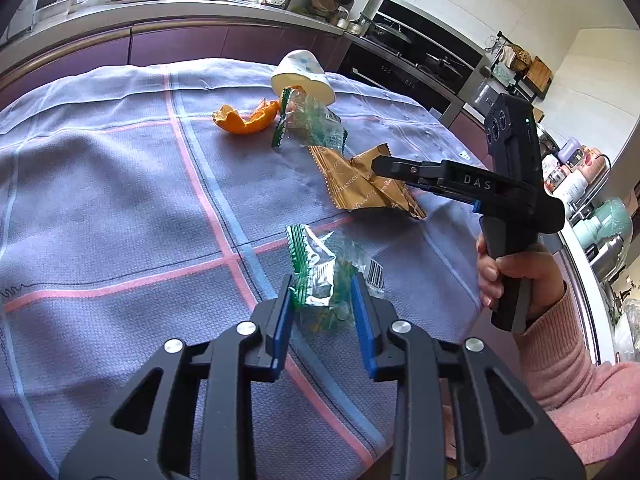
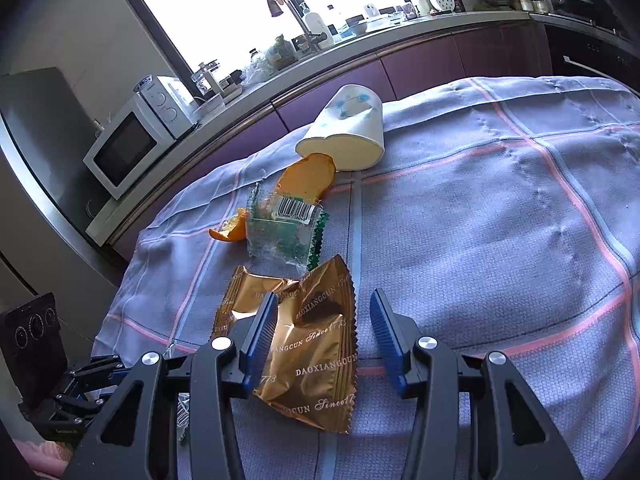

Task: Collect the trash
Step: 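Grasp the clear plastic bag with the left tool while the right tool grasps the gold wrapper, then carry the bag and gold wrapper together toward the teal bin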

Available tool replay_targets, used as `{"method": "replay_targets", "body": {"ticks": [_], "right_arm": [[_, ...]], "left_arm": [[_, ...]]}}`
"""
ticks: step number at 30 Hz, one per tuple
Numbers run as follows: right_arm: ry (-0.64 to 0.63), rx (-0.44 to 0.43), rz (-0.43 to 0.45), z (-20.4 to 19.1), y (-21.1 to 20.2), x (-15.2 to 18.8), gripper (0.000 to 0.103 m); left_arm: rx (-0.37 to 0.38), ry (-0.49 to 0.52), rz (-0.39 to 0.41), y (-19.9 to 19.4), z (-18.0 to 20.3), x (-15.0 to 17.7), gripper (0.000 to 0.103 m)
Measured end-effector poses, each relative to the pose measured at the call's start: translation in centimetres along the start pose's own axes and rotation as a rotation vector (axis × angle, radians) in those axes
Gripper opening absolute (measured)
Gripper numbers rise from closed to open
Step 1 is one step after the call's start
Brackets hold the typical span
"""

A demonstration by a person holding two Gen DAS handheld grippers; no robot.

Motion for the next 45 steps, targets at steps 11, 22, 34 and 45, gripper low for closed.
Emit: {"method": "replay_targets", "body": {"ticks": [11, 22, 34, 45], "right_arm": [[-0.001, -0.049, 0.002, -0.4, -0.5, 0.5, 0.005], [-0.006, -0.111, 0.041, -1.6, -2.2, 0.5, 0.003], [-0.032, -0.186, 0.071, -4.4, -3.5, 0.0, 0.003], [-0.068, -0.249, 0.059, -8.0, -2.4, -0.2, 0.003]], "left_arm": [[-0.001, -0.008, 0.038, -1.3, -0.3, -0.1, 0.018], [-0.032, -0.007, 0.089, -3.2, -1.2, -0.5, 0.018], [-0.080, -0.011, 0.149, -6.7, -2.2, -0.2, 0.018], [-0.138, -0.020, 0.196, -10.1, -2.9, 0.6, 0.018]]}}
Point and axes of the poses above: each gripper's, at about its wrist camera, not at the fingertips, and y roughly the way its jaws point, z to its right, x to its underside, the point moved 2 cm from there along y, roughly the way its jaws point, and after that the axes turned 10 degrees about x, right-handed, at the moved point
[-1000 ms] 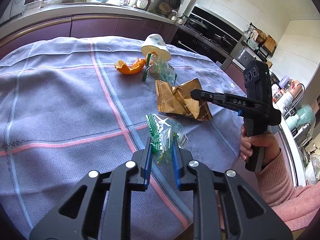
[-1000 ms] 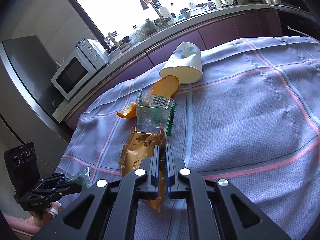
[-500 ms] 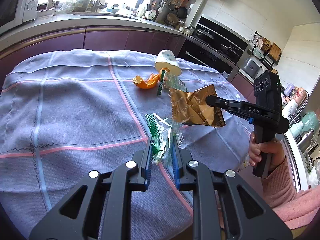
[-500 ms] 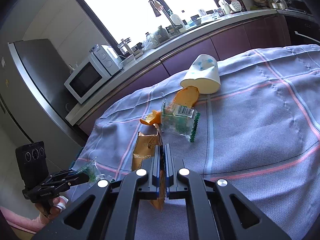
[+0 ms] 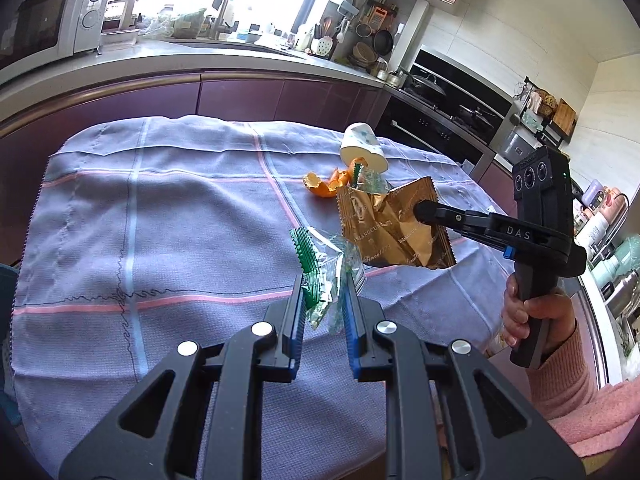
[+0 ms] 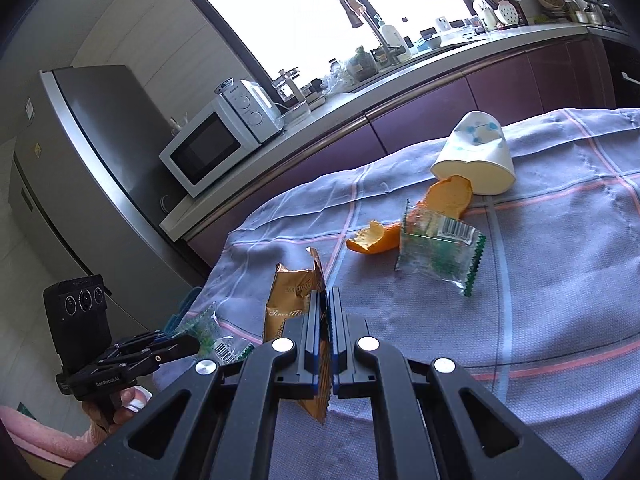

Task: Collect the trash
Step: 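Carry the bag and gold wrapper together toward the teal bin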

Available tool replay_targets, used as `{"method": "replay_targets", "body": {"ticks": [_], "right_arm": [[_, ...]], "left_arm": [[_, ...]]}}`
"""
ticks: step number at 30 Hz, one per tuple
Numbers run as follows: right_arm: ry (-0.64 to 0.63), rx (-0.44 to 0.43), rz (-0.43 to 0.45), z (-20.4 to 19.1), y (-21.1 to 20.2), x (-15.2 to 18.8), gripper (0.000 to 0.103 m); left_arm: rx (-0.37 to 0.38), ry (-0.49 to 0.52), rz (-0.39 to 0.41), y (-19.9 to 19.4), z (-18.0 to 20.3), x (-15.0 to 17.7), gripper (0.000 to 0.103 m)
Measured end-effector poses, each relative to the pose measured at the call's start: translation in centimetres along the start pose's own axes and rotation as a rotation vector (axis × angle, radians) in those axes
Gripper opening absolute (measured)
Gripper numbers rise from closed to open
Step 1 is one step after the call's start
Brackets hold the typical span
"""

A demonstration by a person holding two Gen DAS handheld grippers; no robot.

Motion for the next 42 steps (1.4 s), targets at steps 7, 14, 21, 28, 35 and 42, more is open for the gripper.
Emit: {"method": "replay_targets", "body": {"ticks": [7, 14, 21, 28, 35, 42], "right_arm": [[-0.019, -0.029, -0.008, -1.7, 1.0, -0.3, 0.003], [-0.032, -0.047, -0.019, -2.9, 1.9, -0.4, 0.003], [-0.046, -0.060, -0.028, -4.2, 3.0, -0.4, 0.003], [-0.059, -0.080, -0.037, -5.3, 3.8, -0.5, 0.003], [-0.077, -0.100, -0.051, -6.8, 4.8, -0.7, 0.003], [-0.092, -0.123, -0.066, -8.0, 5.7, -0.8, 0.003]], "left_arm": [[-0.033, -0.010, 0.023, -2.2, -0.8, 0.3, 0.018], [-0.069, -0.018, 0.046, -4.4, -1.4, 0.8, 0.018], [-0.095, -0.029, 0.060, -5.6, -2.1, 0.7, 0.018], [-0.125, -0.032, 0.076, -6.7, -2.3, 0.6, 0.018], [-0.155, -0.041, 0.096, -8.4, -2.6, 0.9, 0.018], [-0.179, -0.052, 0.113, -9.8, -2.9, 0.9, 0.018]]}}
Point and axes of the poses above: each gripper's, at about its wrist camera, not at the fingertips, and y roughly the way its jaws point, z to its right, x to its underside, the point moved 2 cm from there along y, roughly the way its jaws point, and after that the axes turned 10 degrees about x, right-handed, at the moved point
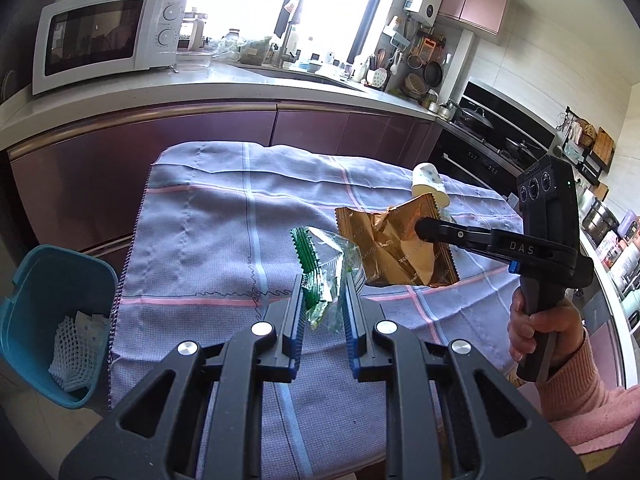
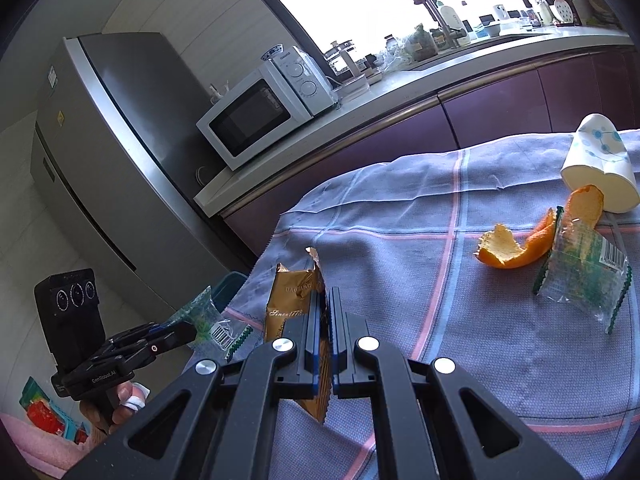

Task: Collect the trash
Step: 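Carry the bag and gold wrapper together toward the teal bin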

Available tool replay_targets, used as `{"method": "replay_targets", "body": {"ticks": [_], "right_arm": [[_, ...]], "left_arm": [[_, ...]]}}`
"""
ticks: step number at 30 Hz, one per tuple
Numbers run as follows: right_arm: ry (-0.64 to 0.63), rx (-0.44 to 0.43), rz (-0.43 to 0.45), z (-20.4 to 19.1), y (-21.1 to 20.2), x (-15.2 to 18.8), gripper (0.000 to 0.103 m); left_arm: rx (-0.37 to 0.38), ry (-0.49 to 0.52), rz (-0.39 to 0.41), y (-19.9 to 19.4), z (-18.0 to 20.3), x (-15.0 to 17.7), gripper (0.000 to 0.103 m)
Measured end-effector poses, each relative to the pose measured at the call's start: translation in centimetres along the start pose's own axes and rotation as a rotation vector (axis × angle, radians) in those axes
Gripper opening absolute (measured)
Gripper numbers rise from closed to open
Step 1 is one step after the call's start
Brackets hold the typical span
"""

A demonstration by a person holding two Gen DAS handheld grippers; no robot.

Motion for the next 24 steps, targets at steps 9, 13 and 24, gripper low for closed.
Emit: {"method": "replay_targets", "body": {"ticks": [9, 13, 24], "right_arm": [[-0.015, -0.031, -0.026, -1.4, 1.5, -0.2, 0.003], [-0.024, -0.042, -0.035, -2.2, 2.1, -0.1, 0.003], [-0.052, -0.071, -0.067, -4.3, 4.0, -0.1, 0.003]], "left_arm": [[-0.026, -0.013, 0.015, -1.4, -0.6, 0.1, 0.018], [-0.037, -0.022, 0.026, -2.0, -1.0, 0.1, 0.018], [-0.087, -0.044, 0.047, -3.9, -2.8, 0.4, 0.018]]}}
Point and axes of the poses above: each gripper's, at about its wrist camera, not at the fingertips, and y roughly the way its jaws point, z to its right, x to its underside, the point moved 2 cm from there along y, roughly the way its jaws point, and after that the axes turned 10 degrees about x, right-handed, at the moved point
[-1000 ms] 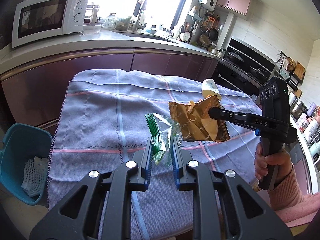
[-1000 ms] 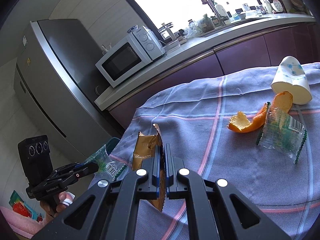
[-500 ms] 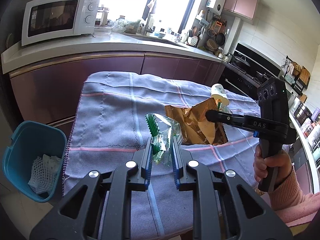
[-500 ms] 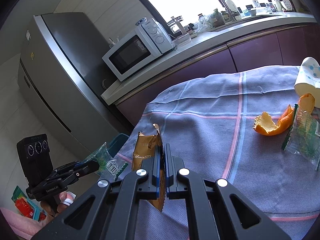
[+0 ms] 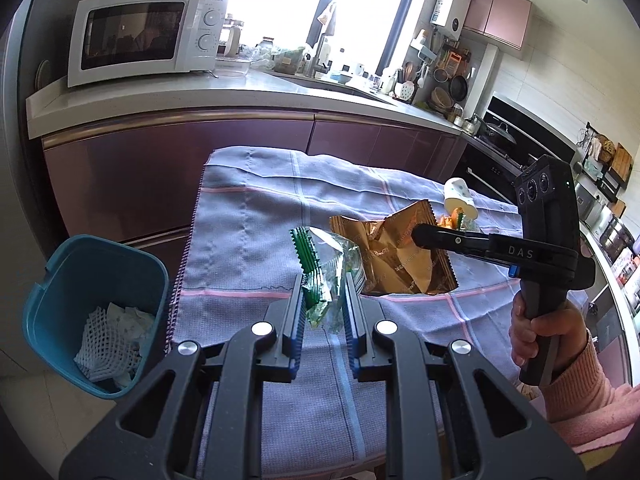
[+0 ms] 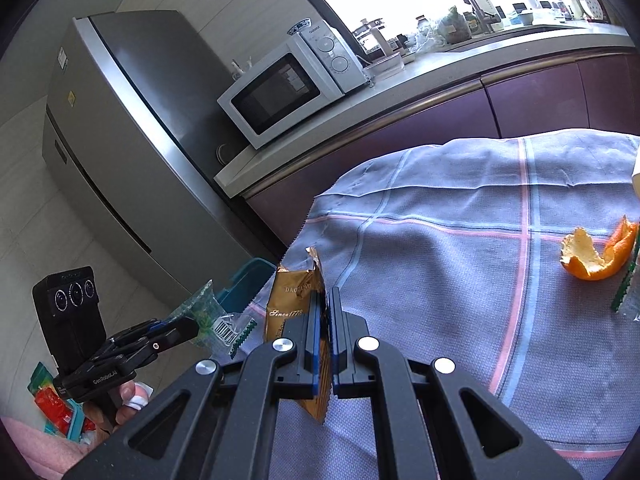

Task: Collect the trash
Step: 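Carry the bag and gold wrapper together toward the teal bin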

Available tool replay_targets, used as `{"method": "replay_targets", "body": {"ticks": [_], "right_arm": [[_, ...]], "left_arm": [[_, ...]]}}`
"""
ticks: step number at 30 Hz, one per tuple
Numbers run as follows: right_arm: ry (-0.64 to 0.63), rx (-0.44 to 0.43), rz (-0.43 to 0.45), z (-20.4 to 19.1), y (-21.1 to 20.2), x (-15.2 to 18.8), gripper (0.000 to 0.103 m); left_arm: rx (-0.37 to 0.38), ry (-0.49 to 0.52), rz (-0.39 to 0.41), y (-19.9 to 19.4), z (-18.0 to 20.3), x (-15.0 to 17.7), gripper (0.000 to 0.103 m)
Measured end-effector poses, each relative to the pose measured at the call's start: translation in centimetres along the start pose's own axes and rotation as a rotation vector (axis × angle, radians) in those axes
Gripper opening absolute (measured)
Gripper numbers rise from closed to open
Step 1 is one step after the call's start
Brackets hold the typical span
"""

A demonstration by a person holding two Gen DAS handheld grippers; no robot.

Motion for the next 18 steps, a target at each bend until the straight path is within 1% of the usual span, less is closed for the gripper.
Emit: {"method": "replay_targets", "body": {"ticks": [18], "right_arm": [[-0.091, -0.078, -0.069, -5.6, 4.8, -1.4, 0.003]], "left_arm": [[-0.103, -0.055, 0.056, -3.6, -4.4, -0.1, 0.018]]}}
Point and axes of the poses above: each gripper's, at about its wrist camera, not at the fingertips, and y roughly the way its jaws point, z to its right, x to its underside, the point moved 2 cm from there along y, roughly the way its jaws point, and after that the axes turned 10 degrees about x, right-handed, at the moved point
